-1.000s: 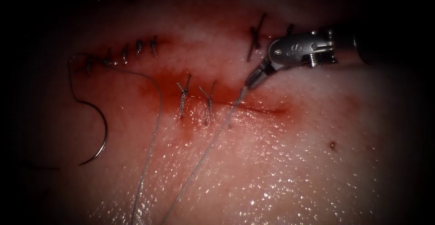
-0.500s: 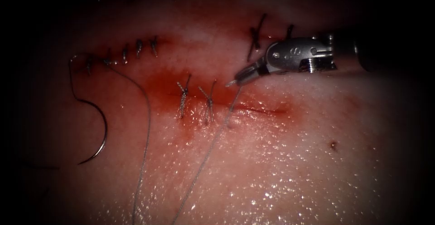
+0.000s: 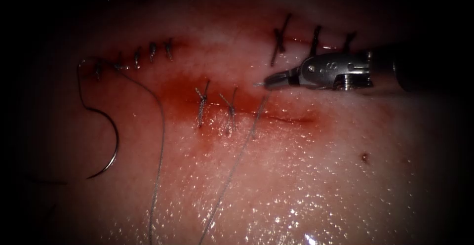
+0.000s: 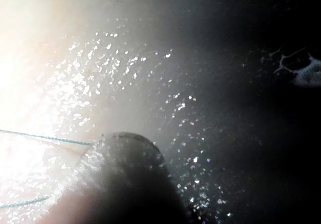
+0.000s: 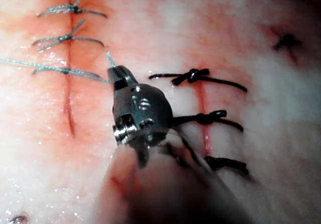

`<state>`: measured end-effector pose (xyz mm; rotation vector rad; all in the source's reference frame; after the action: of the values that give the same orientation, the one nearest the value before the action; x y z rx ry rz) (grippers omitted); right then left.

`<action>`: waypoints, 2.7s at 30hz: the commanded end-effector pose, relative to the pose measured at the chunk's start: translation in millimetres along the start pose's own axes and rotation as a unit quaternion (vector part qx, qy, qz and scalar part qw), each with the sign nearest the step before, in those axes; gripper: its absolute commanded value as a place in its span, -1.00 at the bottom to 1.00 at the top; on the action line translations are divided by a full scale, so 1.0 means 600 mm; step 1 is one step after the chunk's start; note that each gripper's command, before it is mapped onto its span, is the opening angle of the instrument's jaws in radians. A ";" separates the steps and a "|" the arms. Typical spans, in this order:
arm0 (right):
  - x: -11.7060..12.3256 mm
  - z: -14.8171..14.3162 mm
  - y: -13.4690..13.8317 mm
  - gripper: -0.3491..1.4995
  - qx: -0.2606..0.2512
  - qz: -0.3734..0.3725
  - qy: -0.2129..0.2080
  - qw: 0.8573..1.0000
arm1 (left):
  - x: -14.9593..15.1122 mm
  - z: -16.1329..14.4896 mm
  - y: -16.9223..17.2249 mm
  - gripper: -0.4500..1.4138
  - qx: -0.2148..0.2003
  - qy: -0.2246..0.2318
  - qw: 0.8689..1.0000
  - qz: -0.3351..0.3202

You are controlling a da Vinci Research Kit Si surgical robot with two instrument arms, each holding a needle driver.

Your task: Wound Closure

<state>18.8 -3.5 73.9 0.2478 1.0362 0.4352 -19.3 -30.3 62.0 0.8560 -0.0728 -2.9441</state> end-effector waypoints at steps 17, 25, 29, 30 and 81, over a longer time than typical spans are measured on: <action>0.0045 -0.0031 -0.0038 0.62 -0.036 0.100 0.150 0.983 | 0.0102 -0.0108 -0.0306 -1.00 0.101 0.065 0.992 0.027; 0.0077 -0.0066 -0.0105 0.65 -0.080 0.060 0.157 0.982 | 0.0131 -0.0133 -0.0461 -1.00 0.150 0.067 0.986 0.031; 0.0086 -0.0046 -0.0157 -0.06 -0.048 0.036 0.169 0.984 | 0.0148 -0.0123 -0.0521 -1.00 0.150 0.071 0.986 0.025; 0.0089 -0.0040 -0.0166 -0.36 -0.041 0.031 0.171 0.984 | 0.0152 -0.0120 -0.0531 -1.00 0.150 0.073 0.986 0.023; 0.0156 -0.0030 -0.0218 -0.96 -0.123 0.286 0.381 0.870 | 0.0039 0.0212 -0.0557 -1.00 0.177 -0.016 0.984 0.014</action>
<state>23.7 -10.4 60.1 0.1373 1.6412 1.2959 -29.7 3.2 68.8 0.8353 -0.6219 -2.9645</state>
